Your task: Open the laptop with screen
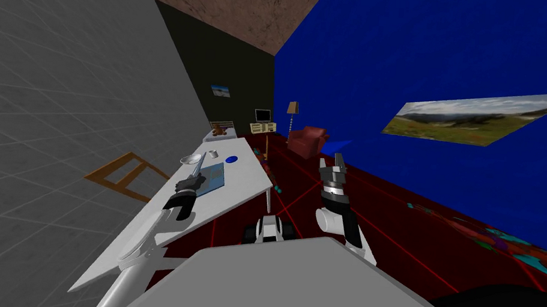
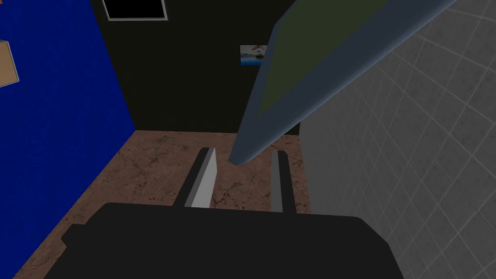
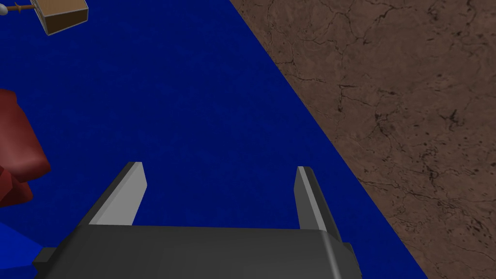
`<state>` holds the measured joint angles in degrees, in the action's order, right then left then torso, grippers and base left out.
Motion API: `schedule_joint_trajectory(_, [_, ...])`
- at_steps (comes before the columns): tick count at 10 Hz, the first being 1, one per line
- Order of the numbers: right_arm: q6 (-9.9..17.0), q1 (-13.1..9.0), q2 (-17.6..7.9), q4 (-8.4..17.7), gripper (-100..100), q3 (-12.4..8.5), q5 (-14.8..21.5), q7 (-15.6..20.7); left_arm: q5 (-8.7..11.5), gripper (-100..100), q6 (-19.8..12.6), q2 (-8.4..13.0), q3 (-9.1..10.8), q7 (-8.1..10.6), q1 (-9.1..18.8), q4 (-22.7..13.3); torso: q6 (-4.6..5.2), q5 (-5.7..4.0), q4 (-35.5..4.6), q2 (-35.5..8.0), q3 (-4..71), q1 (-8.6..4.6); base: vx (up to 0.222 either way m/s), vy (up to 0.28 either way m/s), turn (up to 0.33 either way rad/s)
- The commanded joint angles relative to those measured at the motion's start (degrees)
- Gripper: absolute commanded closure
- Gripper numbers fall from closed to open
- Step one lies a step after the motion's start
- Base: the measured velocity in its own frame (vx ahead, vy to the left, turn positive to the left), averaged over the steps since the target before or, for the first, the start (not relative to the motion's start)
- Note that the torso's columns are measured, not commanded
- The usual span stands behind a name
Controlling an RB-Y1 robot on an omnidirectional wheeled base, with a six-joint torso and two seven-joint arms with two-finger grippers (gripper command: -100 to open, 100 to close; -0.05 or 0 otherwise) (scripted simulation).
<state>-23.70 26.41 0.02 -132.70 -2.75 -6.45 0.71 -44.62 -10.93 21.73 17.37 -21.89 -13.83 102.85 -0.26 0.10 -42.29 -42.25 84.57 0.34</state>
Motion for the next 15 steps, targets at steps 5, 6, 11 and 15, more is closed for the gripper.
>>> schedule_joint_trajectory(5, [0.00, -0.02, 0.00, 0.00, 0, 0.01, 0.00, 0.00, -8.39, 100, 9.93, -6.21, 4.87, -3.24, 2.16, -3.58, 0.38, -0.15, -0.08, -0.14, -0.06, -0.35, 0.064, -0.027, 0.123])
schedule_joint_trajectory(6, [0.00, -0.01, 0.00, 0.00, 0, 0.01, 0.00, 0.00, -9.63, 100, 11.48, -6.30, 4.87, -3.24, 2.16, -3.58, 0.10, -0.11, -0.02, -0.07, -0.04, -0.33, 0.085, -0.038, 0.179])
schedule_joint_trajectory(11, [0.00, -0.02, 0.00, 0.00, 0, 0.01, 0.00, 0.00, -16.07, 100, 20.01, -11.47, 8.69, -5.78, 3.98, -6.46, 0.40, -0.10, -0.02, -0.02, 0.02, -0.27, 0.054, -0.027, 0.131])
schedule_joint_trajectory(15, [0.01, -0.04, 0.00, 0.01, 0, 0.01, 0.00, 0.00, -15.30, -100, 17.68, -6.77, 7.44, -2.57, 3.47, -6.35, 0.29, -0.09, -0.05, -0.25, -0.13, -0.33, 0.000, -0.036, -0.011])
